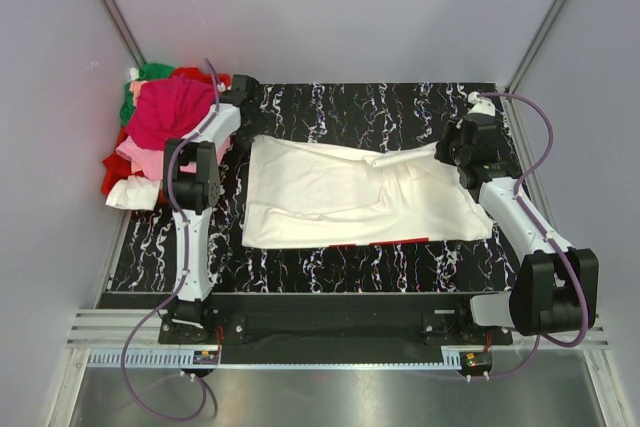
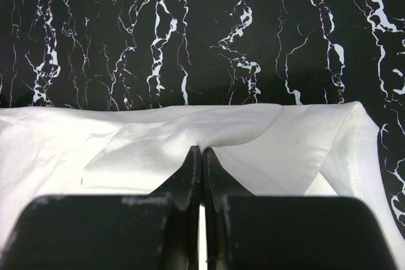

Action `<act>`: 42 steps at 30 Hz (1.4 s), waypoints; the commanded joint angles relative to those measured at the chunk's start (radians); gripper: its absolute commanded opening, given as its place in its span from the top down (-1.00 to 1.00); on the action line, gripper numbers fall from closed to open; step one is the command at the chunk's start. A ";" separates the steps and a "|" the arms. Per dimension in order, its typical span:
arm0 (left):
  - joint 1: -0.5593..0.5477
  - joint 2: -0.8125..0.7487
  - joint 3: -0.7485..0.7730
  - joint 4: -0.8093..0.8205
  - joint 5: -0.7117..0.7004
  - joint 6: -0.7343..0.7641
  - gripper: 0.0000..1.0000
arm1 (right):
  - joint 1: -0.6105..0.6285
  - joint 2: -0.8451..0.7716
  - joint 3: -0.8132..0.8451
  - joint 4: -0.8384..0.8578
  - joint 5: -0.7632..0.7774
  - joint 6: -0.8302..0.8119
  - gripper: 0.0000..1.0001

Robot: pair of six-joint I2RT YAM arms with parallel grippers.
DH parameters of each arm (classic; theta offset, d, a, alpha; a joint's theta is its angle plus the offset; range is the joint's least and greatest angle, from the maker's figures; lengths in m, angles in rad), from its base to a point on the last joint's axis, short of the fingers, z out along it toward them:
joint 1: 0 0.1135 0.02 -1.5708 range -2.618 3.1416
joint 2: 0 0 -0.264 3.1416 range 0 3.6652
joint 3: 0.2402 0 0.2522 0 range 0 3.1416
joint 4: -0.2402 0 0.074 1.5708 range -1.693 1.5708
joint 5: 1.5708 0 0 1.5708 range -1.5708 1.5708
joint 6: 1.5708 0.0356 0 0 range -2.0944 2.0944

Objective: Fold and stack the t-shirts
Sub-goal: Fold the tshirt

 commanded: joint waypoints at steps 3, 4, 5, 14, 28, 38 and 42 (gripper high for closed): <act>-0.013 0.016 -0.003 0.037 -0.002 0.006 0.08 | -0.009 0.003 -0.008 0.052 0.032 -0.014 1.00; -0.013 0.018 -0.002 0.037 -0.002 0.008 0.22 | -0.010 0.001 -0.010 0.056 0.035 -0.011 1.00; -0.013 0.023 0.000 0.038 -0.001 0.009 0.33 | -0.012 -0.002 -0.013 0.060 0.037 -0.012 1.00; -0.019 -0.016 0.024 -0.017 0.013 0.035 1.00 | -0.026 0.027 0.038 0.054 0.084 -0.018 1.00; -0.062 -0.407 -0.317 -0.031 -0.045 0.054 1.00 | -0.029 0.027 0.012 0.108 0.310 -0.129 1.00; -0.088 -0.572 -0.571 -0.005 -0.053 0.037 1.00 | -0.038 0.059 -0.020 0.161 0.371 -0.153 1.00; -0.094 -0.640 -0.644 -0.006 -0.056 0.038 1.00 | -0.043 0.013 -0.050 0.184 0.400 -0.169 1.00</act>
